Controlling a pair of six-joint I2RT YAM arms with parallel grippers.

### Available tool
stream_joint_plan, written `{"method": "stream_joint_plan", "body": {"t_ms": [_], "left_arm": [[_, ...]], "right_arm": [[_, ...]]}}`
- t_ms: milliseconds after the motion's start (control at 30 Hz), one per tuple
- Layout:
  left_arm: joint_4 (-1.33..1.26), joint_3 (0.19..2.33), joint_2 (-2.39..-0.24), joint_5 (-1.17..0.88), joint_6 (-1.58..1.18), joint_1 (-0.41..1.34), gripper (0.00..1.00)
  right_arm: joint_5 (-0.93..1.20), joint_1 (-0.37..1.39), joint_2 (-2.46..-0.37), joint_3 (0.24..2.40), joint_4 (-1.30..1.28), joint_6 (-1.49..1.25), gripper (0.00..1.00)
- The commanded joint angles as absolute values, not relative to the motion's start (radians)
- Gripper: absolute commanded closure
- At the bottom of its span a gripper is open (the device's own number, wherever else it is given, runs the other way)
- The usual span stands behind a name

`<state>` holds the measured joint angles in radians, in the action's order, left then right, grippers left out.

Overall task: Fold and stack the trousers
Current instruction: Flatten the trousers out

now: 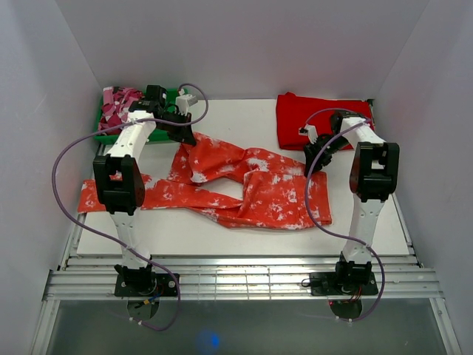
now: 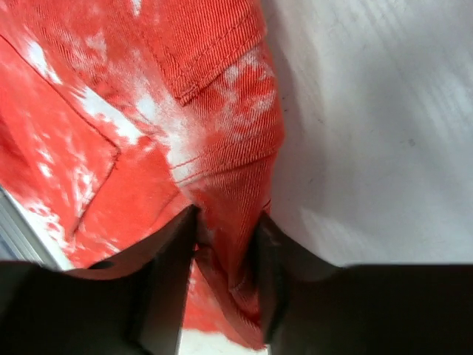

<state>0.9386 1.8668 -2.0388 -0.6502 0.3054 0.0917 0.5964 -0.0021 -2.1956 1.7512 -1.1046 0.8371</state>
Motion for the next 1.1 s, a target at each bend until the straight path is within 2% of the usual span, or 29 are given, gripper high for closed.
{"method": "stream_joint_plan", "body": {"t_ms": [0,33,67,233,300,367,400,467,500,567,633,733,767,833,867,900,933,1067], "left_arm": [[0.945,1.919,-2.034,-0.655,0.305,0.092,1.00],[0.949,1.925,-2.034,-0.650,0.307,0.094,1.00],[0.951,1.933,-2.033,-0.647,0.310,0.094,1.00],[0.946,1.910,-2.008,-0.644,0.289,0.077,1.00],[0.943,1.878,-1.982,-0.653,0.269,0.058,1.00],[0.957,1.849,-1.959,-0.673,0.238,0.014,1.00],[0.968,1.827,-1.930,-0.678,0.230,0.002,1.00],[1.003,1.743,-1.893,-0.672,0.254,-0.073,1.00],[1.011,1.705,-1.855,-0.658,0.271,-0.090,1.00],[1.023,1.587,-1.819,-0.600,0.320,-0.132,1.00],[1.029,1.486,-1.798,-0.557,0.351,-0.152,1.00],[1.019,1.389,-1.813,-0.494,0.376,-0.156,1.00],[1.012,1.373,-1.819,-0.483,0.367,-0.156,1.00],[0.999,1.350,-1.835,-0.469,0.350,-0.158,1.00],[0.993,1.338,-1.839,-0.463,0.344,-0.158,1.00],[0.991,1.336,-1.847,-0.440,0.341,-0.158,1.00],[0.991,1.336,-1.855,-0.425,0.341,-0.158,1.00],[0.971,1.319,-1.878,-0.342,0.367,-0.158,1.00]], "right_arm": [[0.612,0.000,-2.220,1.756,-1.166,0.847,0.63],[0.617,0.000,-2.218,1.775,-1.175,0.847,0.89],[0.617,0.000,-2.191,1.779,-1.180,0.845,0.92],[0.565,-0.008,-1.947,1.729,-1.043,0.815,0.92],[0.531,0.000,-1.748,1.585,-0.959,0.837,0.92],[0.430,0.082,-1.526,1.437,-0.835,0.934,0.92],[0.387,0.112,-1.458,1.260,-0.787,0.965,0.92],[0.286,0.199,-1.253,1.081,-0.668,1.078,0.92],[0.252,0.231,-1.193,0.908,-0.625,1.109,0.92],[0.133,0.325,-1.046,0.751,-0.516,1.207,0.92],[0.068,0.371,-0.977,0.576,-0.473,1.262,0.92],[0.020,0.426,-0.913,0.459,-0.434,1.339,0.92],[0.018,0.437,-0.917,0.454,-0.434,1.345,0.91],[0.040,0.440,-0.936,0.500,-0.469,1.339,0.73],[0.052,0.439,-0.968,0.532,-0.494,1.327,0.59],[0.069,0.439,-0.985,0.570,-0.567,1.287,0.31],[0.105,0.440,-1.003,0.615,-0.610,1.264,0.11],[0.207,0.439,-1.043,0.839,-0.791,1.177,0.10]]}}
